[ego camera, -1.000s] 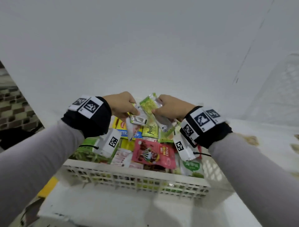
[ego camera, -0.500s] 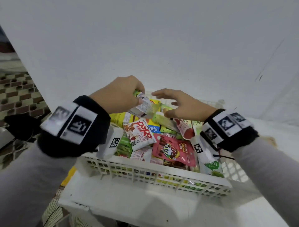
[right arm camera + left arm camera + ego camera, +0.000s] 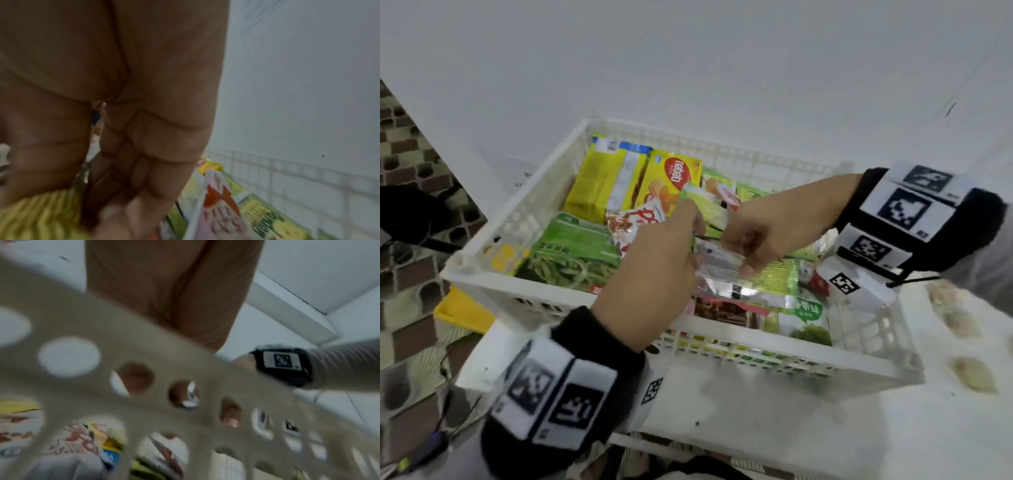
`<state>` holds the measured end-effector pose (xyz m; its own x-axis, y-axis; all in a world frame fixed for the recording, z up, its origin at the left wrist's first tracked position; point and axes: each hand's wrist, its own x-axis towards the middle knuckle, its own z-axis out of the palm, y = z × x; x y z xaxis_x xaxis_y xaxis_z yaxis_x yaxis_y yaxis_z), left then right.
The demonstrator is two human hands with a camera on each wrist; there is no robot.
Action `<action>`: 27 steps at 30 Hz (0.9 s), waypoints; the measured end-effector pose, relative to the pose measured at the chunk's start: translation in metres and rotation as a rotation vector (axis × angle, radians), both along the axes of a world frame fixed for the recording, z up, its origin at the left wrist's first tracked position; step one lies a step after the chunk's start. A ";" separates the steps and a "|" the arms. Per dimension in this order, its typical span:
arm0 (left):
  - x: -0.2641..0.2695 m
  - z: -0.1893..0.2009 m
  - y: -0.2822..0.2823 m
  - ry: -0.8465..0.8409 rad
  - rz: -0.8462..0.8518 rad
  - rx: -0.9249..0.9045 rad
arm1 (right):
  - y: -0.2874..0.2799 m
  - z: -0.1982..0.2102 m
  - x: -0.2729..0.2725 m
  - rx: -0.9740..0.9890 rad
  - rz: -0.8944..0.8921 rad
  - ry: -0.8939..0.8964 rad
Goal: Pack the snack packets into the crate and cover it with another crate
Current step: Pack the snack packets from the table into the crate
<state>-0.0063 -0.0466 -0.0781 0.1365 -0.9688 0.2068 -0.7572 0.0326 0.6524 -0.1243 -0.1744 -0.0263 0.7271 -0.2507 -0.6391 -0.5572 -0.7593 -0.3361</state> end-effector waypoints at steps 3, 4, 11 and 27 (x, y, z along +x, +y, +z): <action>-0.019 -0.015 -0.006 -0.111 -0.051 0.112 | -0.002 -0.015 0.000 -0.055 0.070 0.258; -0.023 -0.018 -0.008 -0.140 -0.058 0.146 | 0.000 -0.020 0.000 -0.066 0.093 0.333; -0.025 -0.016 -0.020 -0.403 -0.111 0.246 | 0.013 -0.054 -0.003 -0.206 0.074 0.300; -0.039 -0.004 -0.019 -0.444 -0.428 0.631 | -0.051 -0.017 0.019 -0.491 -0.269 -0.073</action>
<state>-0.0452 -0.0654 -0.0820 -0.2298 -0.8700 -0.4363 -0.9504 0.1041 0.2931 -0.1056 -0.2251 -0.0434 0.6342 -0.6890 -0.3508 -0.7416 -0.6704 -0.0242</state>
